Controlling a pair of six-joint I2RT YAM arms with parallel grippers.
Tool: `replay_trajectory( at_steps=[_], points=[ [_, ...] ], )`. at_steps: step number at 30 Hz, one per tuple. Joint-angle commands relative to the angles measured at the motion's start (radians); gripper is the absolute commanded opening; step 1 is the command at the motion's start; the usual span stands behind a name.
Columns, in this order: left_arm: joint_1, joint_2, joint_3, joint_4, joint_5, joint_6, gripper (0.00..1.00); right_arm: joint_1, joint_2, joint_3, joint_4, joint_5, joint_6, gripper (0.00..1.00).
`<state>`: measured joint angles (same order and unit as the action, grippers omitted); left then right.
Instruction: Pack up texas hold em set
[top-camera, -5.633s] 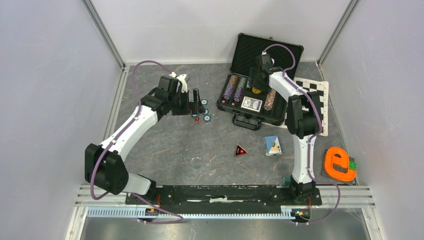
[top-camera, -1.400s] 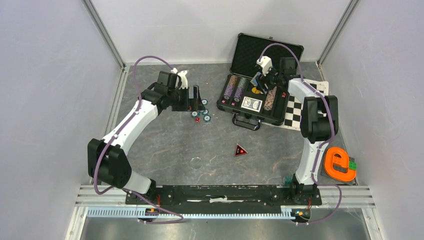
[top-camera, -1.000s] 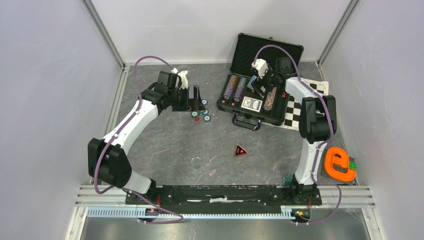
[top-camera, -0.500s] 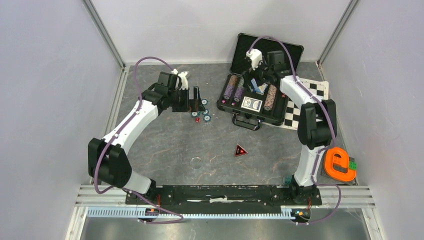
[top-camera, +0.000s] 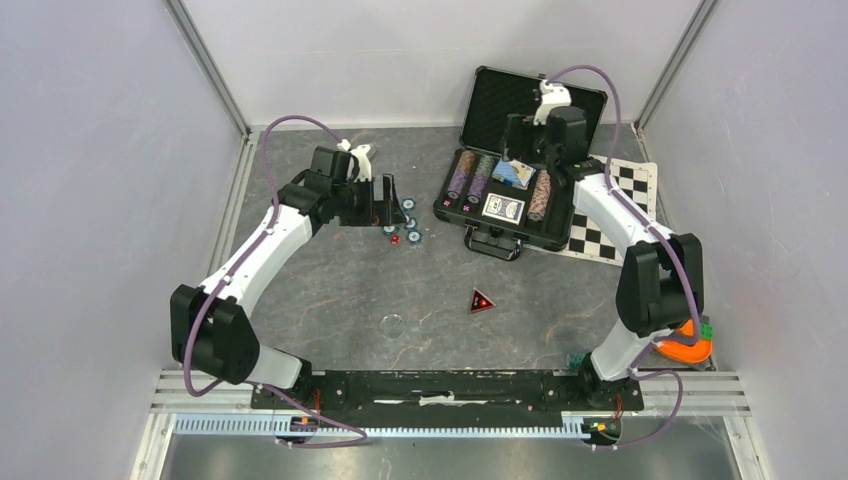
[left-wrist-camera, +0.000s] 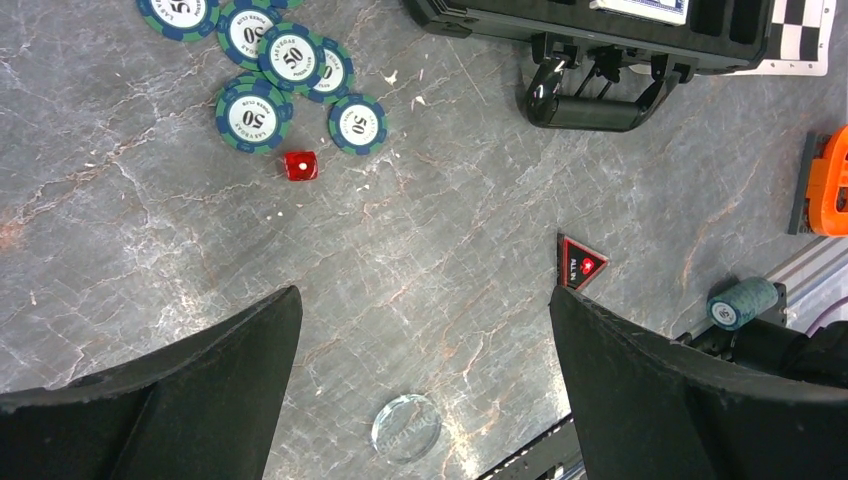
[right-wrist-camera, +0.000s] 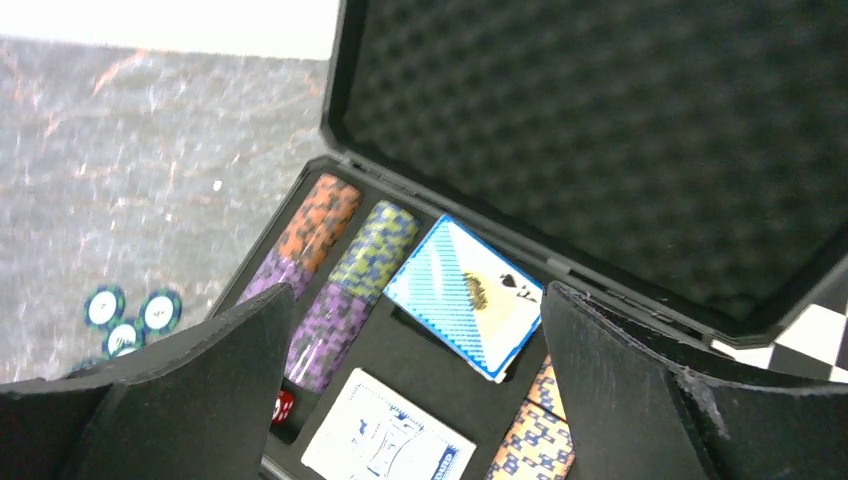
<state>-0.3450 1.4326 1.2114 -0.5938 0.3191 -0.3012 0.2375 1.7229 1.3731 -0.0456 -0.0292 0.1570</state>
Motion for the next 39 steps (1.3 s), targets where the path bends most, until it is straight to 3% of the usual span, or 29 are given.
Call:
replay_trajectory(
  at_steps=[1, 4, 7, 8, 10, 12, 14, 16, 25, 33, 39],
  points=[
    [0.006, -0.043, -0.01, 0.03, -0.003, -0.007, 1.0, -0.005, -0.014, -0.007, 0.155, 0.069, 0.098, 0.98],
    [0.007, -0.045, -0.018, 0.031, -0.003, -0.006, 1.0, 0.022, 0.075, 0.129, -0.024, 0.222, 0.143, 0.98],
    [0.009, -0.044, -0.022, 0.031, -0.002, -0.004, 1.0, 0.021, 0.135, 0.173, -0.033, 0.198, 0.218, 0.59],
    [0.009, -0.043, -0.023, 0.031, -0.002, -0.003, 1.0, 0.02, 0.157, 0.193, -0.04, 0.187, 0.248, 0.54],
    [0.008, -0.043, -0.023, 0.034, -0.001, 0.0, 1.0, 0.021, 0.207, 0.231, -0.065, 0.165, 0.322, 0.31],
    [0.008, -0.041, -0.02, 0.033, -0.004, 0.004, 1.0, 0.02, 0.256, 0.257, -0.08, 0.146, 0.398, 0.24],
    [0.01, -0.042, -0.019, 0.032, -0.015, 0.01, 1.0, 0.022, 0.315, 0.296, -0.106, 0.141, 0.469, 0.09],
    [0.011, -0.041, -0.019, 0.03, -0.021, 0.018, 1.0, 0.026, 0.366, 0.334, -0.133, 0.141, 0.511, 0.0],
    [0.024, -0.033, 0.004, -0.004, -0.036, 0.06, 1.0, 0.049, 0.436, 0.359, -0.176, 0.171, 0.548, 0.0],
    [0.029, -0.036, 0.004, -0.011, -0.037, 0.076, 1.0, 0.051, 0.431, 0.357, -0.386, 0.354, 0.623, 0.0],
    [0.029, -0.032, 0.006, -0.005, -0.032, 0.075, 1.0, 0.052, 0.421, 0.34, -0.456, 0.369, 0.627, 0.0]
  ],
)
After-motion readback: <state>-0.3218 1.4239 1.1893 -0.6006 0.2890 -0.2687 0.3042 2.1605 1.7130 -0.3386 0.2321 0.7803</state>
